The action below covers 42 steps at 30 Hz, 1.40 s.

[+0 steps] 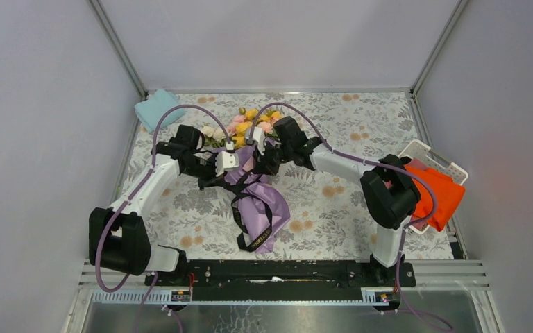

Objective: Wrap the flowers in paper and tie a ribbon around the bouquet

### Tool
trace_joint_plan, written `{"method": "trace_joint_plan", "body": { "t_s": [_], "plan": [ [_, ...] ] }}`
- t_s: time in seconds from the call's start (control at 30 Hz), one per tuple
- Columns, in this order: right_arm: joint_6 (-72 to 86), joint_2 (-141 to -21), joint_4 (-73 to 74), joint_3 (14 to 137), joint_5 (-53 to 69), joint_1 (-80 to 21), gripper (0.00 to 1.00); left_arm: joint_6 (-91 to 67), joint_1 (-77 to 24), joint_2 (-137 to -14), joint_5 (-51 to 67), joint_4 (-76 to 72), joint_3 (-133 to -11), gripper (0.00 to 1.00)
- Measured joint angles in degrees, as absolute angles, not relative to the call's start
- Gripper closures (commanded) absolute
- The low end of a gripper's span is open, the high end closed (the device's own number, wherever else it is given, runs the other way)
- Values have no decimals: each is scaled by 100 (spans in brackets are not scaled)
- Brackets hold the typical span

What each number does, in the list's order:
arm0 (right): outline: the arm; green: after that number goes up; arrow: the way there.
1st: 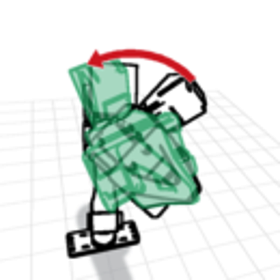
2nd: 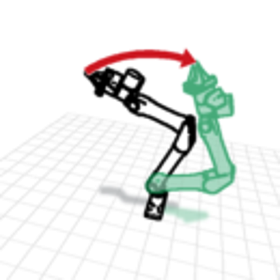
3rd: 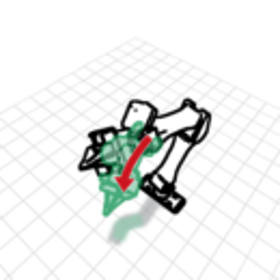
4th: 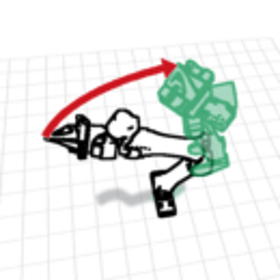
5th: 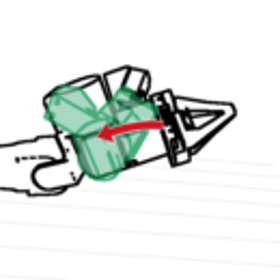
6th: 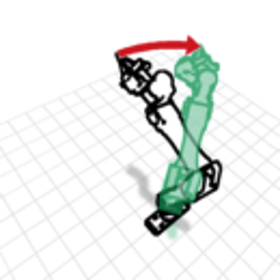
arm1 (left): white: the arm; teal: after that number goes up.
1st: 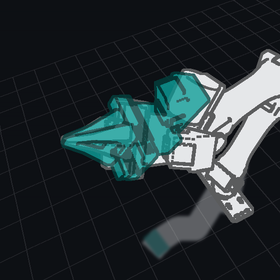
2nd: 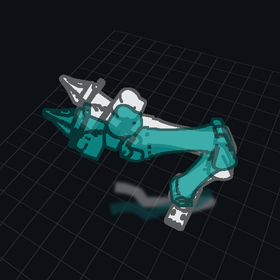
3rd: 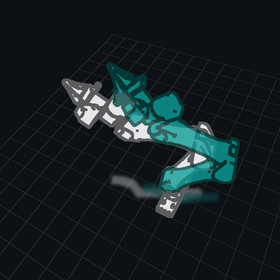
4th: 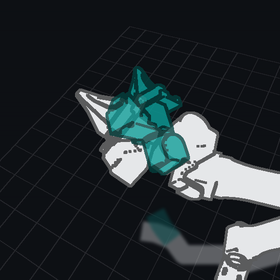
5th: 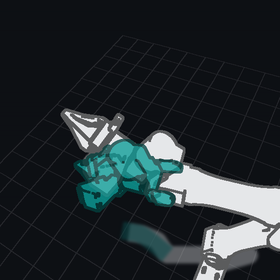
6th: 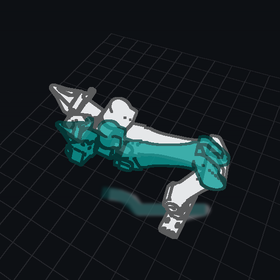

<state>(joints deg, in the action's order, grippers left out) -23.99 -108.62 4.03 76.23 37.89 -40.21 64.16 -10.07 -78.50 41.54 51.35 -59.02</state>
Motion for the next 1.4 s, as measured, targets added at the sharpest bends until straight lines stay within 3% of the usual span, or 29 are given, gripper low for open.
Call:
{"method": "trace_joint_plan", "body": {
  "t_s": [0.33, 0.6, 0.7, 1.0, 1.13, 1.2, 1.4],
  "plan": [
    [-2399, -10390, 563, 7373, 3588, -4440, 82, 6820, -1009, -7850, 4176, 5129, -5861, 100],
    [-2646, -10433, 1564, 7557, 3916, -4672, 45, 7081, -1004, -7826, 4268, 5196, -5697, 100],
    [-2832, -10451, 2130, 7782, 3907, -4672, 40, 7175, -1004, -7795, 4283, 5183, -5647, 100],
    [-2246, -10514, 2460, 8715, 4587, -4224, 43, 7216, -1125, -7760, 4222, 5085, -5500, 100],
    [-1699, -10879, 2189, 9236, 4609, -4001, 70, 7216, -1155, -7728, 4200, 5059, -5498, 100],
    [-1385, -11113, 2082, 9347, 4416, -3999, 78, 7216, -1157, -7708, 4195, 5054, -5498, 100],
    [-1085, -11695, 2180, 9367, 3804, -4029, 86, 7214, -1160, -7673, 4193, 5050, -5481, 100]
  ]
}}
